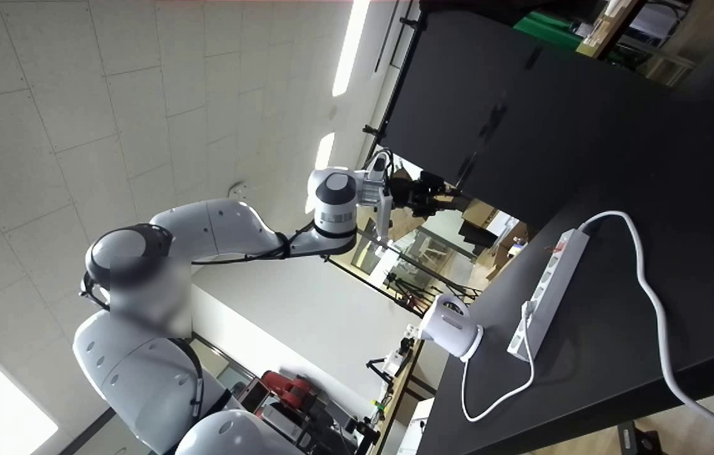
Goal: Turn off the switch on the adapter
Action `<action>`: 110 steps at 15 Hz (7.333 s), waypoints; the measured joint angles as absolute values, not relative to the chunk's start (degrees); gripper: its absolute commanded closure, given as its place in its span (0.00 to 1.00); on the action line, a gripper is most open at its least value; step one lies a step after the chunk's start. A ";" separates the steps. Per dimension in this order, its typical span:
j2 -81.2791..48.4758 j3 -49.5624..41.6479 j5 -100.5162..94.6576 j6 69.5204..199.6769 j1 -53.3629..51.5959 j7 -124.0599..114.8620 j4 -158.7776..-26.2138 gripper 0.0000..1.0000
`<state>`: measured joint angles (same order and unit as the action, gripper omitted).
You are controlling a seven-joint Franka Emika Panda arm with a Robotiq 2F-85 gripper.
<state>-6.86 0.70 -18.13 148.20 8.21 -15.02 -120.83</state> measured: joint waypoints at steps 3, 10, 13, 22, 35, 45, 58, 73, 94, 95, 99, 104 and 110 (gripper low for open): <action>-15.75 -2.09 -18.23 148.55 4.88 -17.98 -112.60 1.00; -30.96 -9.01 -12.95 146.88 2.53 -18.61 -97.40 1.00; -34.71 -10.78 -9.51 143.47 2.54 -19.05 -93.56 1.00; -37.53 -10.72 -7.58 138.77 0.75 -19.13 -91.51 0.99; -40.07 -11.12 -7.57 140.21 -0.15 -20.56 -91.80 1.00; -44.06 -10.96 -6.46 138.24 -1.88 -21.39 -92.27 1.00; -45.25 -10.23 -2.36 138.33 -1.97 -21.43 -92.81 1.00; -46.86 -10.13 1.10 141.31 -1.91 -21.44 -92.84 1.00; -47.45 -10.10 1.20 142.16 -1.95 -21.46 -92.53 1.00; -47.56 -10.09 1.23 141.84 -1.92 -21.46 -92.29 1.00; -48.21 -10.15 1.25 140.26 -1.82 -21.45 -90.95 1.00; -49.28 -9.83 1.25 137.22 -1.36 -20.48 -88.45 1.00; -50.50 -4.56 4.73 132.82 4.95 -11.20 -84.72 1.00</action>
<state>-50.50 -4.56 4.73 132.82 4.95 -11.20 -84.72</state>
